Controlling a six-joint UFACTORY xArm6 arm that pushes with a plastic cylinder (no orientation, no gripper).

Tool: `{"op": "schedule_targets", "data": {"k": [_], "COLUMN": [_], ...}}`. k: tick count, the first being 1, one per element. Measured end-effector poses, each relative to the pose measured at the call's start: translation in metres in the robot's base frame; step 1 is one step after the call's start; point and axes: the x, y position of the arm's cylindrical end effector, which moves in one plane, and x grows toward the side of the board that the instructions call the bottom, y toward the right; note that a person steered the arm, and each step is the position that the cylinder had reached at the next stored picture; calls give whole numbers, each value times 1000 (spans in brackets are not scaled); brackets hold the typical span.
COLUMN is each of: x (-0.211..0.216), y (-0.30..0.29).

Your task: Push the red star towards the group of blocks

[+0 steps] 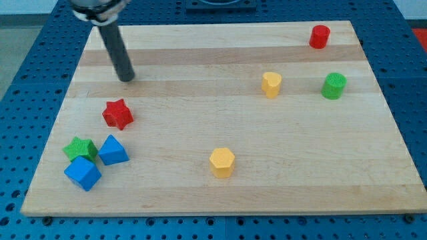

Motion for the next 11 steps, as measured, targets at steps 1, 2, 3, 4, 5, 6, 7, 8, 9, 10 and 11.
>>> {"op": "schedule_targets", "data": {"k": [1,2,3,4,5,6,7,8,9,10,11], "x": [17,32,50,51,53,56,77,100,118,127,134], "y": [27,27,27,0,-5,-5,-5,-5,-5,-5,-5]}}
